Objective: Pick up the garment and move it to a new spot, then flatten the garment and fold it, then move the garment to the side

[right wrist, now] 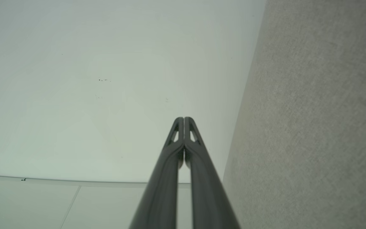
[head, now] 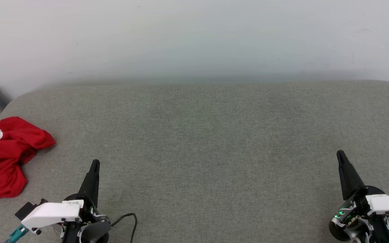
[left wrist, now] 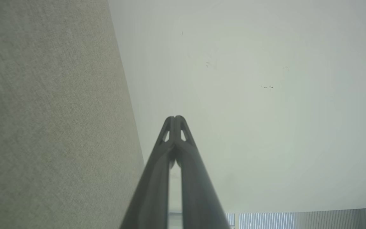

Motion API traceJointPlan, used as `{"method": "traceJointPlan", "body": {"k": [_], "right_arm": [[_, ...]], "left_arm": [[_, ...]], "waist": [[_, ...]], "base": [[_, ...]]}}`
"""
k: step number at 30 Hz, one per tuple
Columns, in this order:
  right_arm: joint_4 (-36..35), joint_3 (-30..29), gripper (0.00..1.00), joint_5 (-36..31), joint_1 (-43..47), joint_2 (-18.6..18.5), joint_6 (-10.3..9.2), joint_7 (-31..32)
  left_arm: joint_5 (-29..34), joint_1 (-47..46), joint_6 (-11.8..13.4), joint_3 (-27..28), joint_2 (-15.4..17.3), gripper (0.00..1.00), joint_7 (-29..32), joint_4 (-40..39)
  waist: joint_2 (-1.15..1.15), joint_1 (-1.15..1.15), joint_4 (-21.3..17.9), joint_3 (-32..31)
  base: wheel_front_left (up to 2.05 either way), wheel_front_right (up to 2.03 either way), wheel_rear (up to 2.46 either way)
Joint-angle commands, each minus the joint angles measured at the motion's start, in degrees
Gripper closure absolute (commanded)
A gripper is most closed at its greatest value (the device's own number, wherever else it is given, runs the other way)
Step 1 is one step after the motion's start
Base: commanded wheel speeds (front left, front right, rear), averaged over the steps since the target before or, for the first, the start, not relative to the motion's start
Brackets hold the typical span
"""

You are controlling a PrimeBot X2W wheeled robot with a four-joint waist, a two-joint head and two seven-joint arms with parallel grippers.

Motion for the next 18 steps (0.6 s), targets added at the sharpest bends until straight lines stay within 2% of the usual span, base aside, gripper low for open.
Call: {"method": "traceJointPlan", "body": {"k": [1, 18], "right_arm": [[0.0, 0.0, 1.00, -0.3, -0.7, 0.2, -0.04, 0.1], [0.0, 0.0, 1.00, -0.3, -0.7, 0.2, -0.03, 0.1]], "left_arm": [[0.1, -0.4, -0.1, 0.2, -0.1, 1.00, 0.2, 0.0], [0.1, -0.4, -0.1, 0.2, -0.1, 1.00, 0.2, 0.0]], "waist": [[0.00, 0.00, 0.0, 0.0], [0.00, 0.00, 0.0, 0.0]], "base": [[0.00, 0.00, 0.00], [0.00, 0.00, 0.00]]}}
